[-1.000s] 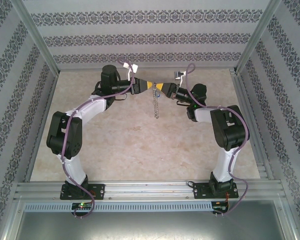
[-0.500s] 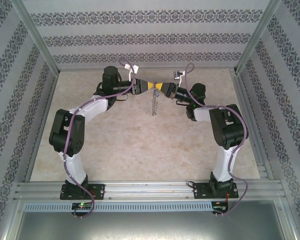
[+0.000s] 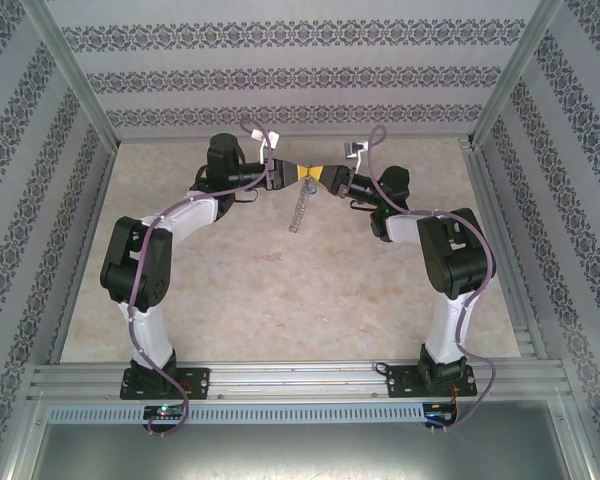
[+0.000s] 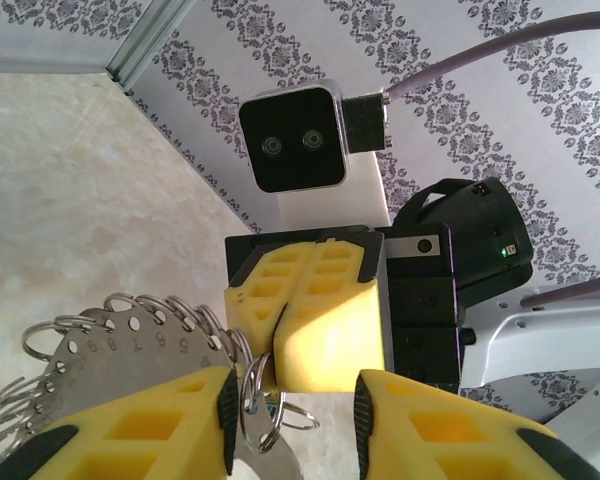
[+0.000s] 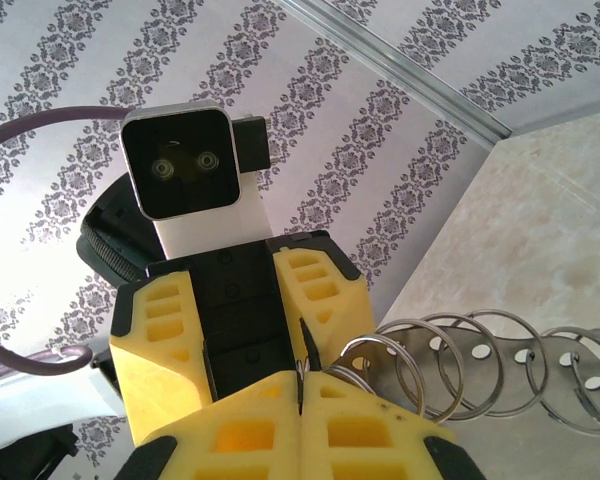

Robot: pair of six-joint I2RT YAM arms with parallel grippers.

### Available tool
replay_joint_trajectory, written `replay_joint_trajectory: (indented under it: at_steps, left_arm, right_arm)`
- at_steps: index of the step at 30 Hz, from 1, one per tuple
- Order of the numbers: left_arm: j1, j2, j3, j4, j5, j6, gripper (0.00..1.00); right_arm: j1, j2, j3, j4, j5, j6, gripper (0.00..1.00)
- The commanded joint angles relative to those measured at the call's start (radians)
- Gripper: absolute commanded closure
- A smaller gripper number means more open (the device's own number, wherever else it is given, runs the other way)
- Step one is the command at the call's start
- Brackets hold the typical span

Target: Put the keys on the keyring

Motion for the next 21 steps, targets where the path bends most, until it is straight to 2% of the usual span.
replay_joint_trajectory:
  at_steps: [1, 6, 17, 19, 21]
  left_arm:
    - [-0.012, 0.008, 0.007, 0.052, 0.019, -0.002, 0.66]
    - [-0.014, 0.007, 0.000, 0.065, 0.021, -0.006, 0.73]
    - [-0.022, 0.018, -0.001, 0.116, 0.017, -0.036, 1.00]
    - [-0.022, 0.019, -0.005, 0.126, 0.016, -0.040, 1.00]
    - [-0.021, 0.017, -0.010, 0.138, 0.014, -0.043, 1.00]
  right_arm:
    - [0.010, 0.009, 0.031, 0.059, 0.003, 0.006, 1.00]
    - [0.010, 0.009, 0.028, 0.060, 0.003, 0.005, 1.00]
    - [0.008, 0.007, 0.030, 0.057, -0.001, 0.008, 1.00]
    - [0.000, -0.002, 0.018, 0.067, 0.005, 0.014, 0.79]
    - [-0.017, -0.025, -0.001, 0.069, 0.016, 0.016, 0.68]
